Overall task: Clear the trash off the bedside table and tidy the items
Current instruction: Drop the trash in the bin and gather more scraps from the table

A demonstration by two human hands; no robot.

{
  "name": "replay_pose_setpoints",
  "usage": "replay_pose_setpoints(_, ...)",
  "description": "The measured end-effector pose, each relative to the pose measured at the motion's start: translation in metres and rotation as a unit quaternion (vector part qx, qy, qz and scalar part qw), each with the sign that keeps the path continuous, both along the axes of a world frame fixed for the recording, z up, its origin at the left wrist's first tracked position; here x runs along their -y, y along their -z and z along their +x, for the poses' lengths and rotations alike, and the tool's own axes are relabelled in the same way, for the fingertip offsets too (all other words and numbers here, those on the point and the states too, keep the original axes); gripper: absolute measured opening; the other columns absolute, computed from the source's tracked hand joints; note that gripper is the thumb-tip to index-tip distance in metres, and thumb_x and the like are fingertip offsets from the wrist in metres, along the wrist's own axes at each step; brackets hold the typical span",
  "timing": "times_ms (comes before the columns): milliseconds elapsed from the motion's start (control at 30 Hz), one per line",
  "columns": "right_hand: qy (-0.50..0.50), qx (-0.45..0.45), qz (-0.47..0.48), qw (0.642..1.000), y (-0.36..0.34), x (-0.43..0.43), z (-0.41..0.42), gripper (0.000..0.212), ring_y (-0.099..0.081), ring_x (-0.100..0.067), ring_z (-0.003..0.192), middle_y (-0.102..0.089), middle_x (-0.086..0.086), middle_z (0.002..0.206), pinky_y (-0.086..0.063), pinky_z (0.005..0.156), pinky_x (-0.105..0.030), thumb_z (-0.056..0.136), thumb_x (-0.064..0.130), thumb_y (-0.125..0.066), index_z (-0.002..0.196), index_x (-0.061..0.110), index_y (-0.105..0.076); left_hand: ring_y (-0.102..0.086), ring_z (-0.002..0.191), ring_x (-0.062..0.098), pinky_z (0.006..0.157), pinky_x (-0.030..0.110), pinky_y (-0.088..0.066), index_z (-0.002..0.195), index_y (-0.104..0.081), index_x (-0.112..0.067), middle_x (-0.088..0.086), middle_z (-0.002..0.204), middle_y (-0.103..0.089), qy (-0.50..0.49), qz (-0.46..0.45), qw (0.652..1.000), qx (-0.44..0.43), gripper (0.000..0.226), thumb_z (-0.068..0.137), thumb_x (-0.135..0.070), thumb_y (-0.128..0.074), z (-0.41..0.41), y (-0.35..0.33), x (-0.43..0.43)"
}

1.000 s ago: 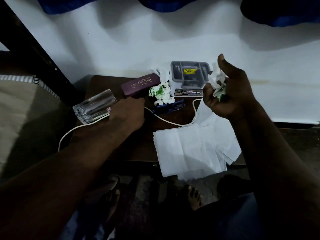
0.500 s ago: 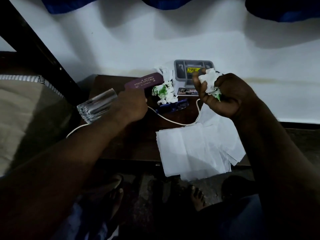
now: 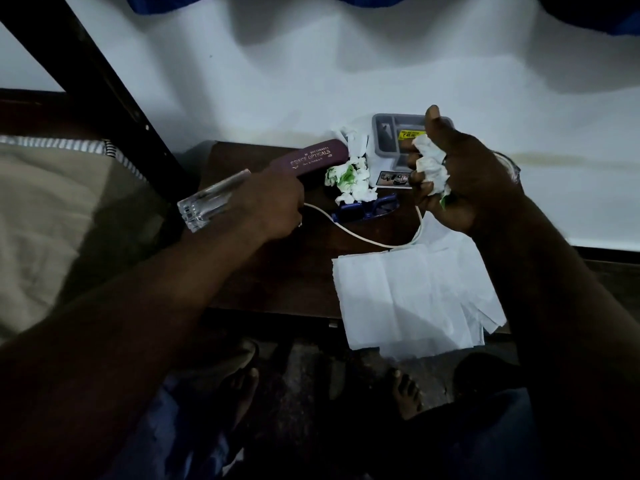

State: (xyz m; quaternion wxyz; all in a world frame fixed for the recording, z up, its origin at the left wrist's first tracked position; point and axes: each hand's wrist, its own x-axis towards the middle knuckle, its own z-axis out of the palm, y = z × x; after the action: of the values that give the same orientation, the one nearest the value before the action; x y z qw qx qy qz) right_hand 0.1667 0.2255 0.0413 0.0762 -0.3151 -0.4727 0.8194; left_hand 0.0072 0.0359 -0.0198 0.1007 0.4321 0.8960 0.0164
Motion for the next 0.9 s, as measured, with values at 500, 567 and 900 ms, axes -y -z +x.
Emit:
replay_pose_setpoints(500, -0.024, 0.026, 0.031, 0.999, 0.006, 0.000, -0.011, 0.034, -0.032, -0.002, 0.039, -0.035, 0.006, 0.063, -0.026, 0.032, -0.014, 0.104, 0.049, -0.049, 0.094, 0.017, -0.054, -0.066, 0.099, 0.034, 0.073, 0.038, -0.048, 0.104, -0.063, -0.015, 0.014, 0.111, -0.066, 0.028, 0.001, 1.000, -0.005, 0.028, 0.091, -0.040, -0.062, 0.017, 0.028, -0.004)
replay_pose_setpoints(567, -0.016, 0.032, 0.059, 0.998, 0.011, 0.000, -0.013, 0.030, -0.036, -0.003, 0.040, -0.038, 0.005, 0.063, -0.027, 0.033, -0.015, 0.103, 0.043, -0.055, 0.095, 0.015, -0.058, -0.066, 0.094, 0.033, 0.068, 0.034, -0.042, 0.092, -0.055, -0.020, 0.011, 0.105, -0.067, 0.005, 0.056, 0.998, 0.022, 0.022, 0.088, -0.040, -0.064, 0.017, 0.018, -0.008)
replay_pose_setpoints(900, 0.010, 0.141, 0.524, 0.840, 0.040, 0.023, -0.051, 0.044, -0.061, 0.003, 0.053, -0.068, 0.016, 0.054, -0.048, 0.064, -0.026, 0.092, 0.058, -0.062, 0.065, 0.027, -0.077, -0.055, 0.037, 0.013, 0.038, 0.017, -0.034, 0.065, -0.061, -0.011, 0.002, 0.054, -0.062, -0.252, 0.380, 0.811, 0.366, 0.023, 0.084, -0.001, -0.055, -0.002, -0.043, -0.011)
